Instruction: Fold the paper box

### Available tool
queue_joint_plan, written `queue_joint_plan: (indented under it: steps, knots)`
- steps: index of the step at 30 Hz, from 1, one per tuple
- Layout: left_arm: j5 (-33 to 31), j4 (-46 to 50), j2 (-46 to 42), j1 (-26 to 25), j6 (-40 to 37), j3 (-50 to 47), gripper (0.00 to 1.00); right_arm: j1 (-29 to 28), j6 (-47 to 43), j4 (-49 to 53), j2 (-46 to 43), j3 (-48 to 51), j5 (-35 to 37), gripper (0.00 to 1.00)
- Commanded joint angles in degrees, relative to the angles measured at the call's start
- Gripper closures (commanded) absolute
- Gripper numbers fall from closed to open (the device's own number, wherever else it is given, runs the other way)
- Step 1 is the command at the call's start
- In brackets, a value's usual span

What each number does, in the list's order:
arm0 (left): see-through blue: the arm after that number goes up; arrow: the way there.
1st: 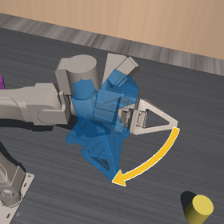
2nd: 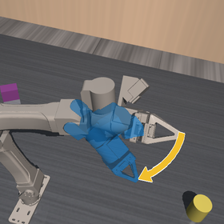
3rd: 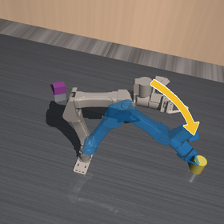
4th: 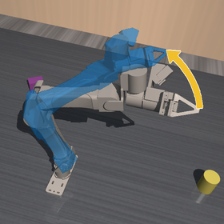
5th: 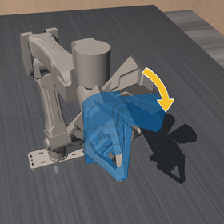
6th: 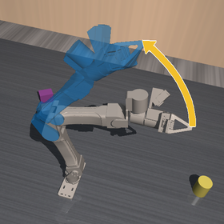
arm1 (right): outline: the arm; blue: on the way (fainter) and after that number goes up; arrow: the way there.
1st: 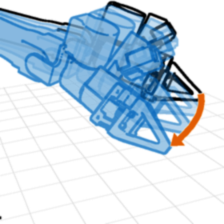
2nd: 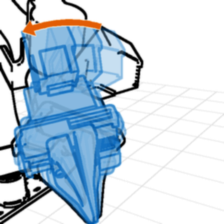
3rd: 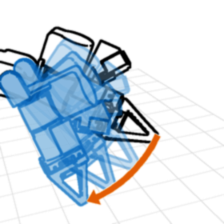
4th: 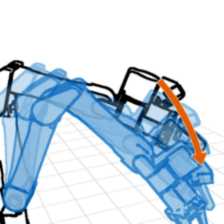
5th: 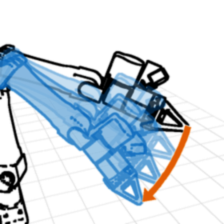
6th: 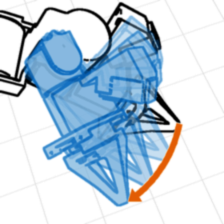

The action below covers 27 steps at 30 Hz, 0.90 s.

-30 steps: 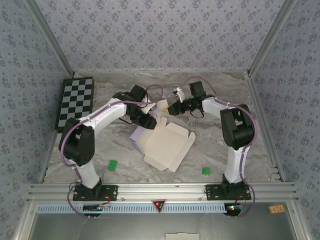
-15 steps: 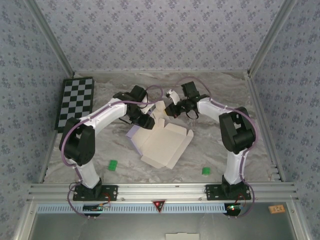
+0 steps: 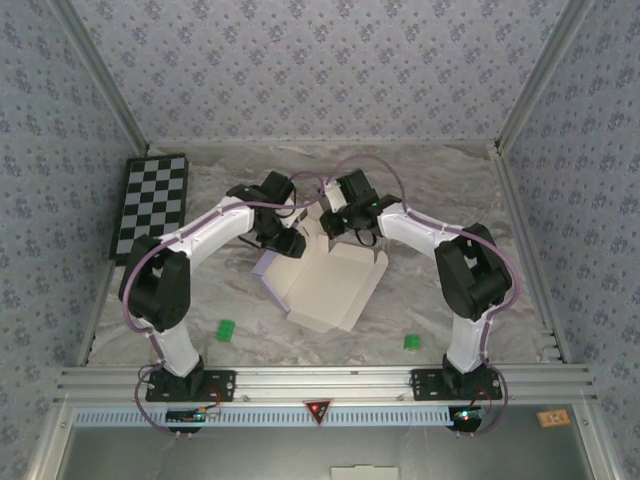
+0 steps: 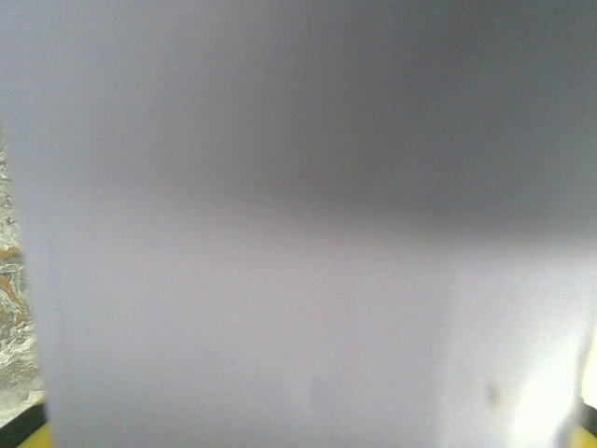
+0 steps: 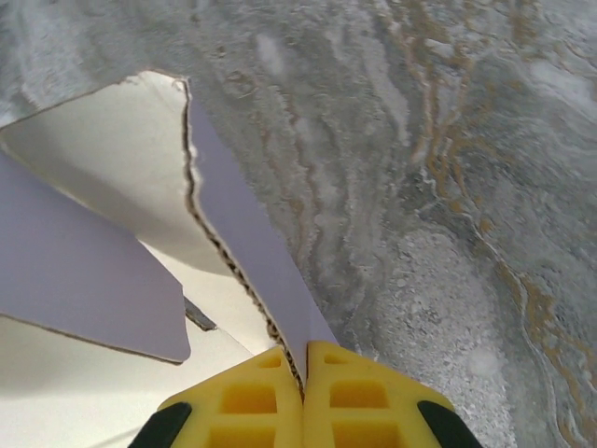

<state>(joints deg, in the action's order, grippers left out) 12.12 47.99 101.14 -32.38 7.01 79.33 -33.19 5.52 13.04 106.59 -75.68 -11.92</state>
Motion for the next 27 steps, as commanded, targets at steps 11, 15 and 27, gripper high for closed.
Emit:
queue_joint_plan:
  steps: [11,15,27]
  knots:
    - [-3.8,0.6,-0.1,-0.5,5.2,1.7,0.52,-5.1,22.9,-4.2,-4.5,2.1,16.6,0.96]
    - [-3.9,0.3,0.0,-0.3,6.2,1.6,0.52,-6.8,24.8,-4.4,-5.6,2.7,20.2,0.97]
    - [-3.4,-1.3,-0.1,1.7,11.6,0.0,0.56,-10.4,25.8,-4.0,-10.0,6.8,26.5,0.98]
